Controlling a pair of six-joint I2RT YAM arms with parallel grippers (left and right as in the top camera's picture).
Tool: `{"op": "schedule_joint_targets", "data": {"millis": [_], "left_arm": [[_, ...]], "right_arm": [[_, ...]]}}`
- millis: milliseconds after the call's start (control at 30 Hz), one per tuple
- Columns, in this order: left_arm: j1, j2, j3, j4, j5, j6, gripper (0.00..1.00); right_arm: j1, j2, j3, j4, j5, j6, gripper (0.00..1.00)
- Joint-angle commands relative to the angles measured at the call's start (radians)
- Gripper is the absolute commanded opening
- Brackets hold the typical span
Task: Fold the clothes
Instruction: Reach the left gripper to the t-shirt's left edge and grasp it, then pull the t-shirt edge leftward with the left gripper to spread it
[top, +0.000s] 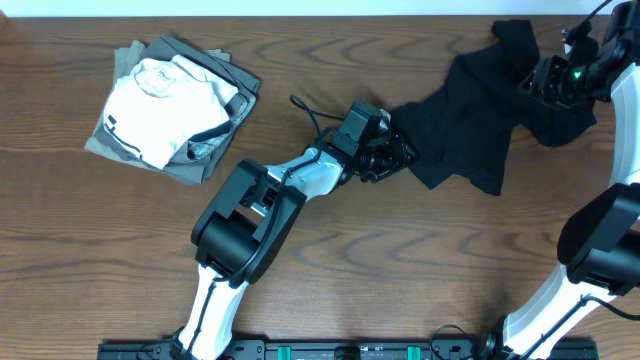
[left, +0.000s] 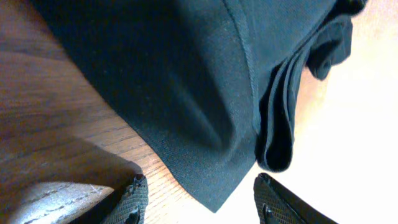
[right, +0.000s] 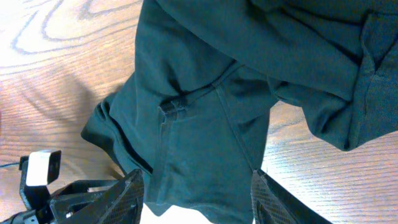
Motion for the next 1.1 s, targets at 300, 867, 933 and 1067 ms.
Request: {"op": "schedule_joint_targets", "data": {"millis": [300,867,933,1067], "left_arm": [[-0.034,0.048,-0.033,0.082,-0.249,-0.010,0.56],[0.072,-0.101,-0.032,-0.111,-0.187,0.460,0.06],[0.124,-0.188,-0.032,-0.262,-0.270,0.518,0.06],[0.247,-0.390,-0.032,-0.502,-0.470,0.648,0.06]], "right_arm": [[-0.003,0.000,0.000,-0.002,-0.007,0.012,0.52],[0.000,0.000,0.000,-0.031,-0.006,0.007,0.49],[0.000,0.000,0.000,-0.032,-0.006,0.000,0.49],[0.000,0.000,0.000,-0.030,-0.006,0.001,0.51]]}}
